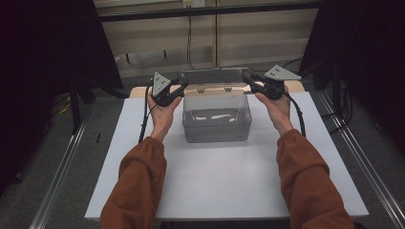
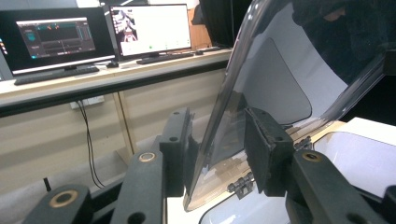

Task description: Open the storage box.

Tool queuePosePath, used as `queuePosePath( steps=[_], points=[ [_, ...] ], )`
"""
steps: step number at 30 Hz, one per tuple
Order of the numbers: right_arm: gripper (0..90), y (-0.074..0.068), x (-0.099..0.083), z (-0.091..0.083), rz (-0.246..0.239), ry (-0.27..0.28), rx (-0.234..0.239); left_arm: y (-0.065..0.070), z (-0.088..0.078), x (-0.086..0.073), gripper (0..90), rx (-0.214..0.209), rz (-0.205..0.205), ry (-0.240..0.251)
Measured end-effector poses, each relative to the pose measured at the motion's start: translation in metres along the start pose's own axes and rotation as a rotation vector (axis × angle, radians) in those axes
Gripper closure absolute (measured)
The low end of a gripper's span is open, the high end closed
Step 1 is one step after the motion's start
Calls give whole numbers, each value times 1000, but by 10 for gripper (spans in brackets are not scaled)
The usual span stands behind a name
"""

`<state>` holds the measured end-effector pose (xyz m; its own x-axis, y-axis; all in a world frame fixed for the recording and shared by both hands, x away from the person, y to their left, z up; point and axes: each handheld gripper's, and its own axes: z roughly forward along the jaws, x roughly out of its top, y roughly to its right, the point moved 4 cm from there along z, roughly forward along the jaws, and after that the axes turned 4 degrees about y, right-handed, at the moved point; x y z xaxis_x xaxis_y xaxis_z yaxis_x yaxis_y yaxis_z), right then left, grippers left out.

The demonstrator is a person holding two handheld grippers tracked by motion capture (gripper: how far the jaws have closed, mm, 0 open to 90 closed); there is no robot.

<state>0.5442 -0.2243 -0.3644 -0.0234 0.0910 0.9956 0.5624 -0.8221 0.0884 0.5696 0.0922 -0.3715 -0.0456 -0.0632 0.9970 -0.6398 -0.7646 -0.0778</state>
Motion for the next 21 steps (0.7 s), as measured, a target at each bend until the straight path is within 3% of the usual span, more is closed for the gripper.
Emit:
queuePosePath(
  steps=[2, 14, 18, 21],
  points=[
    [697, 2, 0, 1, 4, 0, 6, 1, 2, 0, 618, -5, 12, -18],
    [706, 8, 2, 8, 47, 2, 6, -5, 10, -6, 662, 1, -17, -29],
    [704, 11, -3, 10, 66, 4, 7, -5, 12, -6, 660, 6, 0, -33],
    [709, 11, -9, 12, 68, -21, 8, -6, 13, -6, 657, 7, -3, -29]
  ],
)
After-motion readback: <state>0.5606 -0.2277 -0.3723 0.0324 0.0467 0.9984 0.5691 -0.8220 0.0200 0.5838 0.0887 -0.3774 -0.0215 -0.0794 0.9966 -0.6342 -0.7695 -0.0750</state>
